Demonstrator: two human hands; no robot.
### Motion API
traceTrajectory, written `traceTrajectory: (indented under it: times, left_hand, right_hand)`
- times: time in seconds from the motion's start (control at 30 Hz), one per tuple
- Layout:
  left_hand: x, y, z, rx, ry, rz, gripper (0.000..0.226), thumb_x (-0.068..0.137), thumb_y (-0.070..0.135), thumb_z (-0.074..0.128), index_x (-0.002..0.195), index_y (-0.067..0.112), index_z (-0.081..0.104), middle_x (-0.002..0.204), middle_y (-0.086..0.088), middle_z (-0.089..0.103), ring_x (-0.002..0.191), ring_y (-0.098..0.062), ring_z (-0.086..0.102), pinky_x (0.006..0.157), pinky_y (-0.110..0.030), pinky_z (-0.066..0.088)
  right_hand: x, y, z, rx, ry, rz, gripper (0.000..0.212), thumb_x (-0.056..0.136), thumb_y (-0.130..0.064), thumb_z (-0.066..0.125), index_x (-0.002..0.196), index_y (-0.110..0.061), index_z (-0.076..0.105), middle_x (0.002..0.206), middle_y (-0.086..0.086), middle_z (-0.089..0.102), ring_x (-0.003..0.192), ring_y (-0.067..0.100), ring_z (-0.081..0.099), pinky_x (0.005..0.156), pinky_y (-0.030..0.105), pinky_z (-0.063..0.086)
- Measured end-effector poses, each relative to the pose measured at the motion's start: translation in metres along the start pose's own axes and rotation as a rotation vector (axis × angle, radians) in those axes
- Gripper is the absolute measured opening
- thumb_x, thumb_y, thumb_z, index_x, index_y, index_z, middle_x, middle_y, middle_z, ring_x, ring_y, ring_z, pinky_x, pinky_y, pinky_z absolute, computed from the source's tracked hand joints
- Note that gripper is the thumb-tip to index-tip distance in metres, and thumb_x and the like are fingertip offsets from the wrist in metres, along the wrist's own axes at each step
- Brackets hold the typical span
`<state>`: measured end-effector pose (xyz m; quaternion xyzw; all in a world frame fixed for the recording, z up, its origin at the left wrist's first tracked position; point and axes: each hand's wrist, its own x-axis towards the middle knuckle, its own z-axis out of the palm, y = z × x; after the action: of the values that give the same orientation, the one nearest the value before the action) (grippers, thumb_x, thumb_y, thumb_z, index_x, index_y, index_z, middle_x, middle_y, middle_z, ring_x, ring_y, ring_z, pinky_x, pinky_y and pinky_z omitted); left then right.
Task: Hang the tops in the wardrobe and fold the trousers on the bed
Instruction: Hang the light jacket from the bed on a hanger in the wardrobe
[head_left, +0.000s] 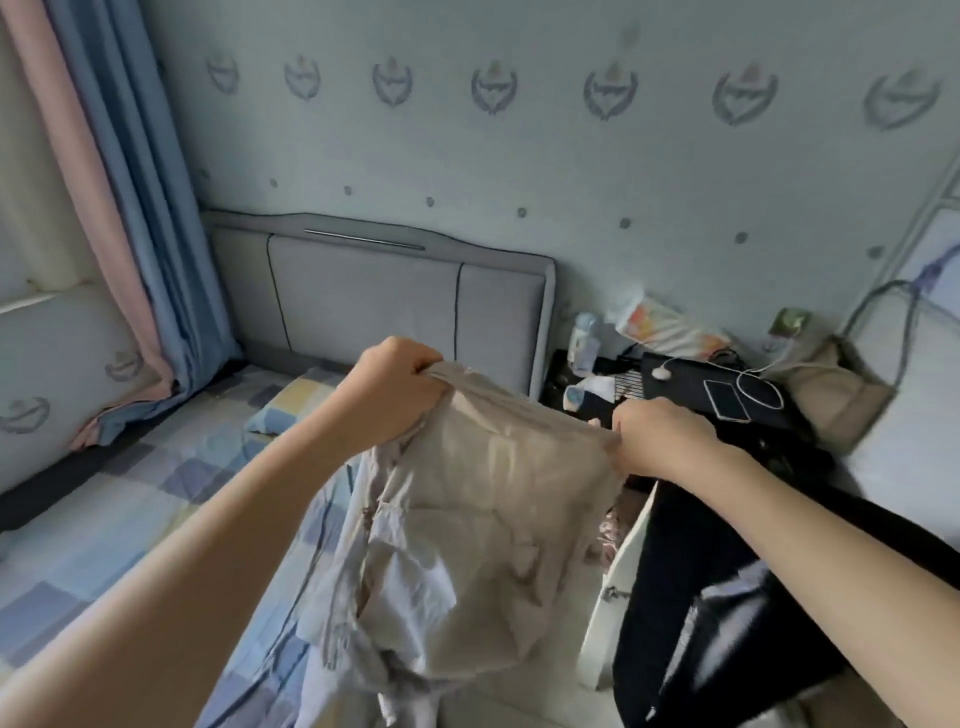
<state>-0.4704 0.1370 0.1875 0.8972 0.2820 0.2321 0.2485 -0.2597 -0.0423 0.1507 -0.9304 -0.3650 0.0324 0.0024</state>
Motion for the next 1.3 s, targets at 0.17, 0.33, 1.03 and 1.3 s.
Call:
traceTrajectory:
  times: [0.17,0.33,1.03,1.3]
  left_hand:
    - [0.006,0.063,0.045,0.160,-0.268,0.056,0.030,0.075,0.044,0.073,0.074,0.014,0.065,0.061,0.000,0.060,0.052,-0.012,0.053,0.047,-0.021,0.042]
    - [0.014,0.111,0.118,0.595,-0.423,0.208,0.028,0.071,0.034,0.068,0.096,0.022,0.064,0.092,0.001,0.066,0.084,-0.021,0.062,0.063,-0.029,0.050]
    - [0.032,0.333,0.277,-1.193,-0.998,-0.167,0.028,0.092,0.012,0.053,0.081,0.008,0.078,0.085,-0.012,0.071,0.075,-0.023,0.071,0.069,-0.039,0.060]
    - [0.043,0.370,0.306,-1.258,-1.237,0.004,0.037,0.089,0.016,0.054,0.124,0.014,0.067,0.121,-0.014,0.068,0.106,-0.028,0.068,0.081,-0.041,0.058]
  right_hand:
    - [0.005,0.117,-0.014,1.137,-0.162,0.525,0.044,0.093,-0.047,0.037,0.108,-0.013,0.060,0.101,0.015,0.068,0.087,0.035,0.069,0.077,0.051,0.053]
    - [-0.012,0.195,-0.020,1.616,-0.114,0.577,0.030,0.094,-0.035,0.043,0.099,-0.014,0.064,0.090,0.012,0.073,0.079,0.029,0.069,0.077,0.047,0.053]
    - [-0.137,0.342,0.024,0.786,0.061,0.049,0.021,0.087,-0.032,0.066,0.108,-0.028,0.066,0.104,-0.013,0.069,0.097,-0.002,0.063,0.091,0.021,0.050]
    - [-0.142,0.367,0.044,0.692,-0.128,0.116,0.027,0.088,-0.021,0.060,0.105,0.000,0.061,0.104,0.018,0.067,0.097,0.032,0.063,0.091,0.050,0.049]
